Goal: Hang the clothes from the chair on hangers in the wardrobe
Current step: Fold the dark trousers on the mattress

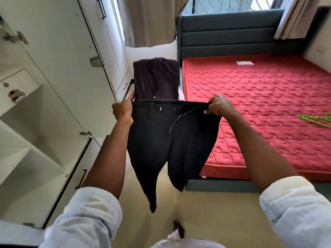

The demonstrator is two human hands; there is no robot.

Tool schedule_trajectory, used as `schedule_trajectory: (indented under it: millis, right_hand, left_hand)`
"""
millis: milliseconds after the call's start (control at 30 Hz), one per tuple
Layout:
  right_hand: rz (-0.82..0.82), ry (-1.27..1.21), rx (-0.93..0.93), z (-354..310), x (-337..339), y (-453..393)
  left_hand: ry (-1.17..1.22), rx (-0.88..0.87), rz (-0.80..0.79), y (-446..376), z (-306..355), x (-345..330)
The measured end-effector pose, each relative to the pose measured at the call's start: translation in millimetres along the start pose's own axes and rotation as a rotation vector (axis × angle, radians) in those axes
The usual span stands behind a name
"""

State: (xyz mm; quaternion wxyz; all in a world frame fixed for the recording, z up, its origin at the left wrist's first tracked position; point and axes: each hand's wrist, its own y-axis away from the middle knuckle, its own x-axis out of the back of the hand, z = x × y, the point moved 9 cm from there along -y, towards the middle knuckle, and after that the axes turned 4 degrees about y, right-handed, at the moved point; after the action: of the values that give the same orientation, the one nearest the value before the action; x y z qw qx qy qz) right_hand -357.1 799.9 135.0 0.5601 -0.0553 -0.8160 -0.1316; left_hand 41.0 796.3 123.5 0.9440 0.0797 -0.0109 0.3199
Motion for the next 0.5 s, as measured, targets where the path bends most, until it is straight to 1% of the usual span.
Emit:
schedule_trajectory:
  millis: [67,133,233,300,367,500]
  right_hand:
    - [0.012,-0.086,-0.056,25,-16,22]
    - [-0.047,-0.118,-0.054,45,-34,43]
    - [-0.147,-0.087,-0.041,79,-37,75]
    - [-0.156,-0.079,-0.054,105,-24,87]
    - [-0.079,-0.180,-0.069,137,-5,96]
    - [0.258,-0.482,-0.077,205,19,106]
  left_hand:
    - [-0.003,0.025,0.020,23,-30,10]
    - [0.004,0.063,0.023,44,-54,14]
    - [0.016,0.135,-0.045,81,-73,6]
    - [0.051,0.164,-0.108,102,-77,-6]
    - [0.079,0.175,-0.141,124,-78,-19]
    - [0.111,0.150,-0.183,168,-78,-53]
